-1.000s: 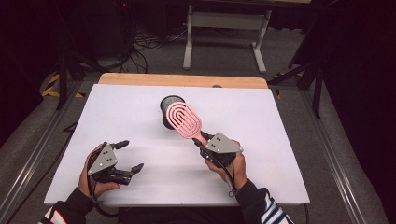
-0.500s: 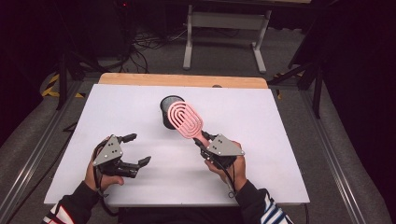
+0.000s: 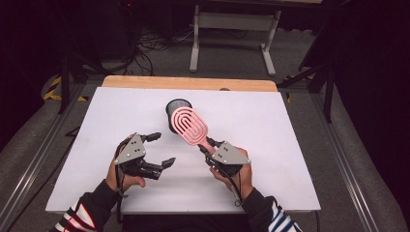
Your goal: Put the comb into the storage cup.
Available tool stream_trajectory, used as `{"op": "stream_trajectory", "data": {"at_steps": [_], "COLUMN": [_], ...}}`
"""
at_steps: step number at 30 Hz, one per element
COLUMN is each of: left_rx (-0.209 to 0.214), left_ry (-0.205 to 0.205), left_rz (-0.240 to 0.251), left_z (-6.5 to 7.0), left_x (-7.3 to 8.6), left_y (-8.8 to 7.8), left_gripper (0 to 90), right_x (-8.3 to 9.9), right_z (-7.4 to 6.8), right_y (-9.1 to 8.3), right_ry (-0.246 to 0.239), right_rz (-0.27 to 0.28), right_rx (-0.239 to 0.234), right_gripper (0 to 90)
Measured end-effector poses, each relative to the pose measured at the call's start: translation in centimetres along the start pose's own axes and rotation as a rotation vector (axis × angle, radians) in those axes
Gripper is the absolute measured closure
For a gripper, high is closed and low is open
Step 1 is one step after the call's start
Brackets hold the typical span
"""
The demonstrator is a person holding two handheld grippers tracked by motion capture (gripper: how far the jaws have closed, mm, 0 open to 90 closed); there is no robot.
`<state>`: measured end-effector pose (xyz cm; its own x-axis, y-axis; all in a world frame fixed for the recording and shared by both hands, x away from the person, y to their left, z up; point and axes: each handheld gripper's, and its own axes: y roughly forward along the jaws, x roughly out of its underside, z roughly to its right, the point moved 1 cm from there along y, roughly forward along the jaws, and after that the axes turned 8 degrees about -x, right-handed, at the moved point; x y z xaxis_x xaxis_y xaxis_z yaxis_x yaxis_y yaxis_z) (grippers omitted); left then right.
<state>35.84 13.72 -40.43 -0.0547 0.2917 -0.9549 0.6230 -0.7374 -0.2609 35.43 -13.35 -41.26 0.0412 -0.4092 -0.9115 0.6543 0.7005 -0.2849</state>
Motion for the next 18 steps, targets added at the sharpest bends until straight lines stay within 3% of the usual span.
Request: {"op": "stream_trajectory", "data": {"at_steps": [4,11,18], "left_rx": [0.021,0.018,0.028], "left_ry": [-0.03,-0.063,-0.138], "left_rz": [0.017,0.011,0.015], "left_z": [0.3,0.9,0.8], "left_x": [-0.6,-1.3,-2.1], "left_y": [0.6,1.8,2.9], "left_gripper": [10.9,12.8,15.0], "right_x": [0.0,0.0,0.0], "right_z": [-0.2,-0.5,-0.9], "right_y": [0.1,0.2,0.3], "right_ry": [-0.008,-0.018,-0.029], "right_rz": [0.004,0.012,0.018], "right_rx": [0.003,0.006,0.009], "right_gripper": [69.8,69.8,69.8]}}
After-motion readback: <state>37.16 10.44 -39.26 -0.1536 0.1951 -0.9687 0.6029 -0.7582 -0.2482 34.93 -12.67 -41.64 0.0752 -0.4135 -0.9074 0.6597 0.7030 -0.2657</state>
